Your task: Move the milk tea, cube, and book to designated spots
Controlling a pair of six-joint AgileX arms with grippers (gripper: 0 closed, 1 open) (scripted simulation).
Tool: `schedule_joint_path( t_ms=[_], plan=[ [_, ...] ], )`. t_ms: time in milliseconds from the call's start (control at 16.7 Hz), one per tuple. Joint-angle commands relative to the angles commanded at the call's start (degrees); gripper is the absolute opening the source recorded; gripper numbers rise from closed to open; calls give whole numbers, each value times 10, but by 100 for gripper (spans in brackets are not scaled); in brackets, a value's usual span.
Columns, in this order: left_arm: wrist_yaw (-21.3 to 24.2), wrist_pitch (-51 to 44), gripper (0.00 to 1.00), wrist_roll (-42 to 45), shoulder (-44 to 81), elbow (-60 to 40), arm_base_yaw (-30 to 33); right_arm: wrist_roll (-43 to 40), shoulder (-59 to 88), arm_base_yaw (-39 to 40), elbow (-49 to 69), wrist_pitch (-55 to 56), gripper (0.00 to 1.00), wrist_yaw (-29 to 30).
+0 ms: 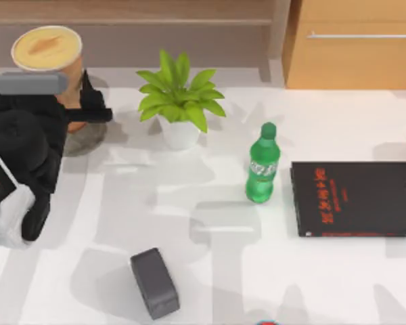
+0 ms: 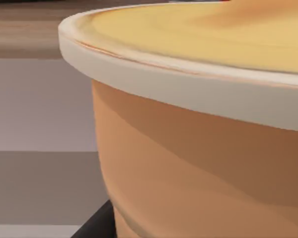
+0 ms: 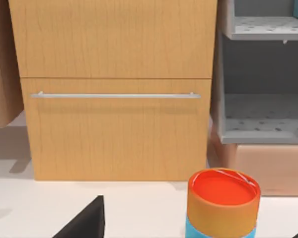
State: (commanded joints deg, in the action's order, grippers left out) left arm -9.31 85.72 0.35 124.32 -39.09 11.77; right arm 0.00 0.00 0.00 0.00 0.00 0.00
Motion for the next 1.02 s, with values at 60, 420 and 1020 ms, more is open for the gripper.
schedule_joint_path(
  t_ms=[60, 420, 1020],
  plan=[
    [0, 0, 15, 0, 0, 0, 0, 0, 0, 0, 0, 0, 100, 0],
    [0, 0, 60, 0, 0, 0, 0, 0, 0, 0, 0, 0, 100, 0],
    [0, 0, 100, 0, 0, 0, 0, 0, 0, 0, 0, 0, 100, 0]
  ],
)
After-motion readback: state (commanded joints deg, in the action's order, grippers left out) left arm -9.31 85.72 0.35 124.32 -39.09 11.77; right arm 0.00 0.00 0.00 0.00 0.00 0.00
